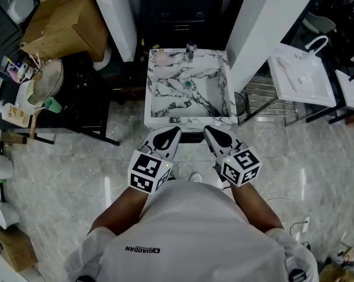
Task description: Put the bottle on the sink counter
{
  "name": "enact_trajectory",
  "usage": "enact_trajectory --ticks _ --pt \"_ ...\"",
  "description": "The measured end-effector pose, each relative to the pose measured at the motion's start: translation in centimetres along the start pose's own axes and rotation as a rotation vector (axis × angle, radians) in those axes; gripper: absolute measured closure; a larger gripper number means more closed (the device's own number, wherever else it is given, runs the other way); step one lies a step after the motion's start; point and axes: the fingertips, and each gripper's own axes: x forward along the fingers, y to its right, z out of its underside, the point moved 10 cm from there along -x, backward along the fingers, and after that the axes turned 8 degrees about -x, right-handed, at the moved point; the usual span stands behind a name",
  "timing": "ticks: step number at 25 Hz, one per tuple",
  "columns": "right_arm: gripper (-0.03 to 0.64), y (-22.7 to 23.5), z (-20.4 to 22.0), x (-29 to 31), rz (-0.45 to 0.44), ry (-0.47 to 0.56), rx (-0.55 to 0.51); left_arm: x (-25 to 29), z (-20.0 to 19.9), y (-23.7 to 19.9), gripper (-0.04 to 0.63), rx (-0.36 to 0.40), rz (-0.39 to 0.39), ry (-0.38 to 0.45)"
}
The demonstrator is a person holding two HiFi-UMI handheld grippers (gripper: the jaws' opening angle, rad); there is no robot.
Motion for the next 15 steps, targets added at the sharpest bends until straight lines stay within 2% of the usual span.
enact_trajectory --ticks 15 --pt "0.577 -0.12 0.13 0.20 0.015 0.006 0.006 0.09 0.05 -0.35 0.580 0.001 0.006 0.006"
